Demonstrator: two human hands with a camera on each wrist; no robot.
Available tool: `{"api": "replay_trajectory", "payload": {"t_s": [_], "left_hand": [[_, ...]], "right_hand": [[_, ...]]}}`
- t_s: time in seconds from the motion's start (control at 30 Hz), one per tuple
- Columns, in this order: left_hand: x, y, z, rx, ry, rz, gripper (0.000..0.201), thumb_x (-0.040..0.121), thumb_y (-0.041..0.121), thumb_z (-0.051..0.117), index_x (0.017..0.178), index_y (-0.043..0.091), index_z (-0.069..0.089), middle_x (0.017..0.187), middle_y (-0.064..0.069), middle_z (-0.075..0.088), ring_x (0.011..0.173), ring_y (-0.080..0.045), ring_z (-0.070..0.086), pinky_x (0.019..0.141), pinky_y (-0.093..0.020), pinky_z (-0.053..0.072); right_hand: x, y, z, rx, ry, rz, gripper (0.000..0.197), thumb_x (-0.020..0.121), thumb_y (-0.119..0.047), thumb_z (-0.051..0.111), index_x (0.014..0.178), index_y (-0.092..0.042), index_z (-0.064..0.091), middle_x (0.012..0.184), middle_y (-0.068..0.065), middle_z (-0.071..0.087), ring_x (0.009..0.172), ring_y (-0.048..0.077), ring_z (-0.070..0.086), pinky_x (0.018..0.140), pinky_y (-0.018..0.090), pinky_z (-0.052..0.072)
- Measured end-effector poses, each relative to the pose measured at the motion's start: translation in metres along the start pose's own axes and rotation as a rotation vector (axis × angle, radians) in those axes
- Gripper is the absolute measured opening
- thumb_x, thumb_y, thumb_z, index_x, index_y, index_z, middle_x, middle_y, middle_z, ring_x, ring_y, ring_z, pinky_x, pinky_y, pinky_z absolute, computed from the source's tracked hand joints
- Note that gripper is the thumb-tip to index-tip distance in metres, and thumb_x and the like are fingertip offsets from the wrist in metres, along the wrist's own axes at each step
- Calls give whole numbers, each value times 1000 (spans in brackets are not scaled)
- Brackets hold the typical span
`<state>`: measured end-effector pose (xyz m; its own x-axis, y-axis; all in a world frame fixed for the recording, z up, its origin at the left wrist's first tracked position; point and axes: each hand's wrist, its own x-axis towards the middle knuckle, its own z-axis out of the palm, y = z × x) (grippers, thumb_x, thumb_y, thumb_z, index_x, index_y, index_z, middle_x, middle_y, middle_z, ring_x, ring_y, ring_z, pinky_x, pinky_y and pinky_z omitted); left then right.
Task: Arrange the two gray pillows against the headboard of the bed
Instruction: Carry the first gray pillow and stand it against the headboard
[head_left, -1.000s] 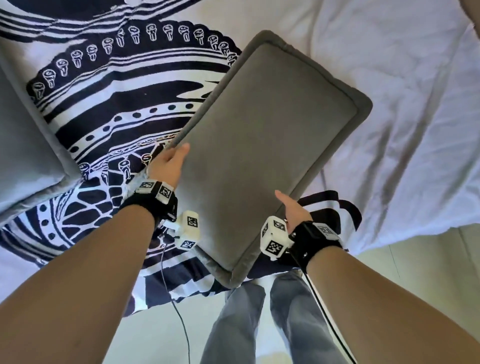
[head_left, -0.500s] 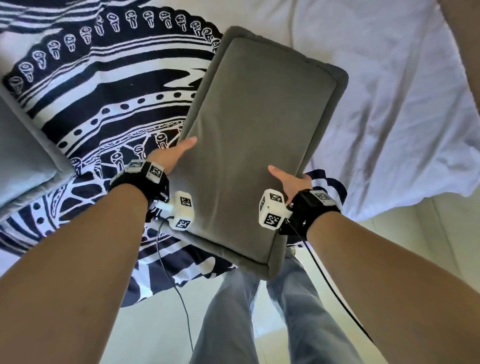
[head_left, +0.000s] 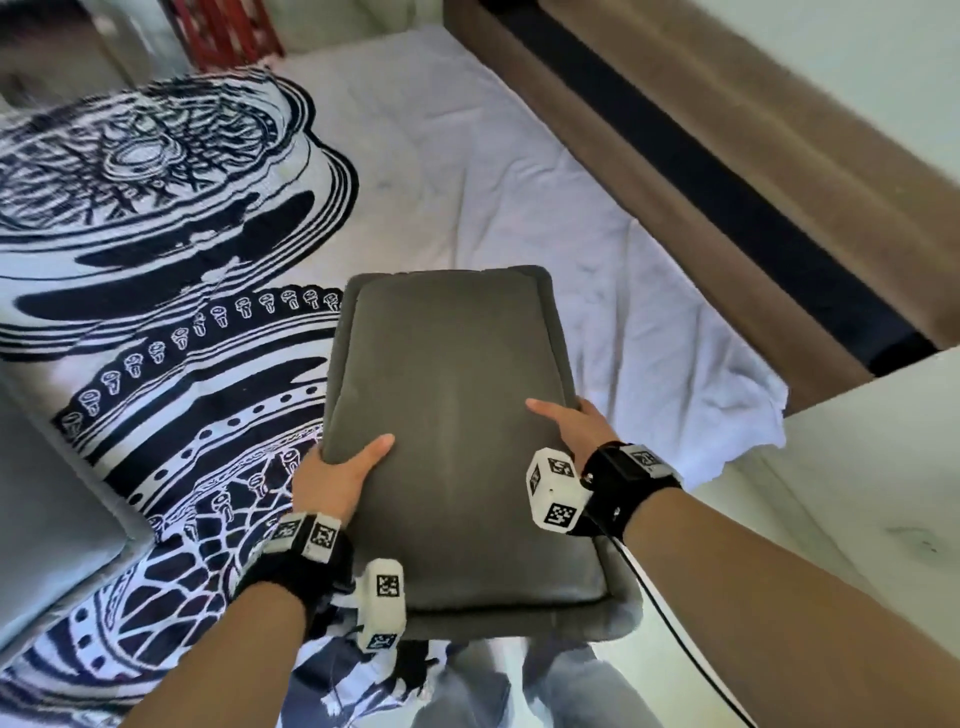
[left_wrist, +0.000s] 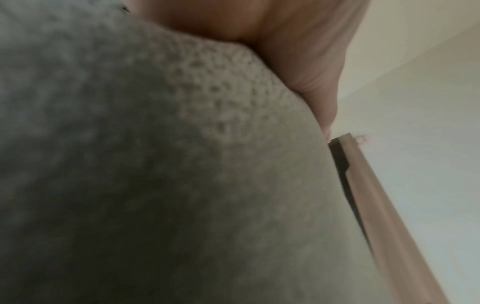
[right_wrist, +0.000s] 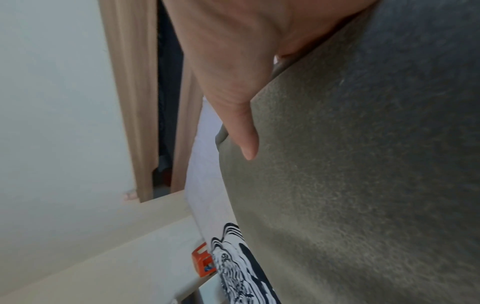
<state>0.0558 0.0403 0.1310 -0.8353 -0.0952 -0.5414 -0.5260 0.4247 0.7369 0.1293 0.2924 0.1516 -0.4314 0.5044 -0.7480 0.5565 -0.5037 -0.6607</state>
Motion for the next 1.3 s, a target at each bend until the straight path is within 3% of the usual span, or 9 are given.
{"api": "replay_trajectory", "payload": {"t_s": [0.1, 0.2, 0.3, 0.53, 0.7, 0.83, 1.0, 1.17, 1.3], "left_hand": [[-19, 32, 16, -78, -27, 63, 69, 67, 42, 86, 122, 7, 62, 109, -7, 65, 97, -26, 60, 81, -31, 43], [-29, 62, 37, -171, -67, 79, 87, 58, 57, 83, 126, 9, 60, 119, -9, 66, 105, -31, 62, 92, -42, 49], [-41, 92, 71, -321, -193, 61, 70, 61, 48, 86, 116, 13, 62, 111, -9, 70, 98, -28, 67, 91, -44, 53], [-69, 136, 176, -330, -280, 90, 89, 40, 63, 90, 115, 20, 68, 109, -6, 75, 98, -29, 72, 89, -47, 55], [-85, 169, 255, -370, -269, 100, 69, 57, 44, 89, 117, 17, 67, 108, -6, 75, 99, -27, 71, 91, -46, 55], [-85, 188, 303, -363, -270, 103, 66, 62, 35, 90, 119, 13, 65, 110, -8, 75, 101, -28, 71, 91, -46, 55], [-82, 200, 333, -347, -279, 103, 47, 76, 23, 82, 117, 12, 63, 111, -8, 73, 101, -28, 69, 89, -42, 55], [-64, 191, 350, -361, -313, 92, 36, 78, 15, 81, 110, 13, 66, 108, -9, 74, 101, -29, 69, 88, -43, 55], [-37, 182, 372, -344, -389, 50, 51, 60, 2, 82, 107, 13, 66, 106, -14, 75, 100, -34, 69, 85, -44, 55]], "right_hand": [[-13, -37, -31, 53, -6, -72, 68, 76, -16, 85, 134, -17, 50, 118, 5, 68, 90, 25, 70, 75, 40, 58], [-18, -67, -67, 87, 21, -128, 78, 72, -15, 87, 140, -17, 50, 117, 13, 71, 94, 31, 73, 66, 39, 61], [-9, -96, -112, 129, 29, -184, 73, 74, -12, 85, 138, -18, 50, 119, 15, 70, 91, 31, 73, 56, 34, 60], [54, -160, -207, 85, 33, -251, 63, 78, 2, 77, 132, -19, 54, 116, 9, 69, 93, 33, 70, 69, 39, 58], [113, -214, -259, 41, -29, -266, 61, 79, 6, 73, 127, -28, 55, 122, 12, 67, 101, 40, 69, 88, 56, 57], [148, -243, -294, 48, -24, -275, 64, 80, 11, 69, 129, -28, 53, 107, 6, 66, 88, 33, 69, 71, 43, 59], [169, -266, -309, 13, -47, -249, 72, 81, 11, 68, 141, -22, 49, 119, 10, 65, 98, 39, 69, 83, 54, 59], [184, -270, -311, -21, -20, -235, 65, 82, 12, 67, 137, -20, 52, 95, 6, 65, 78, 28, 67, 60, 36, 55], [209, -272, -313, -57, 26, -248, 67, 81, 12, 68, 137, -20, 53, 115, 10, 67, 88, 30, 68, 66, 39, 57]]}}
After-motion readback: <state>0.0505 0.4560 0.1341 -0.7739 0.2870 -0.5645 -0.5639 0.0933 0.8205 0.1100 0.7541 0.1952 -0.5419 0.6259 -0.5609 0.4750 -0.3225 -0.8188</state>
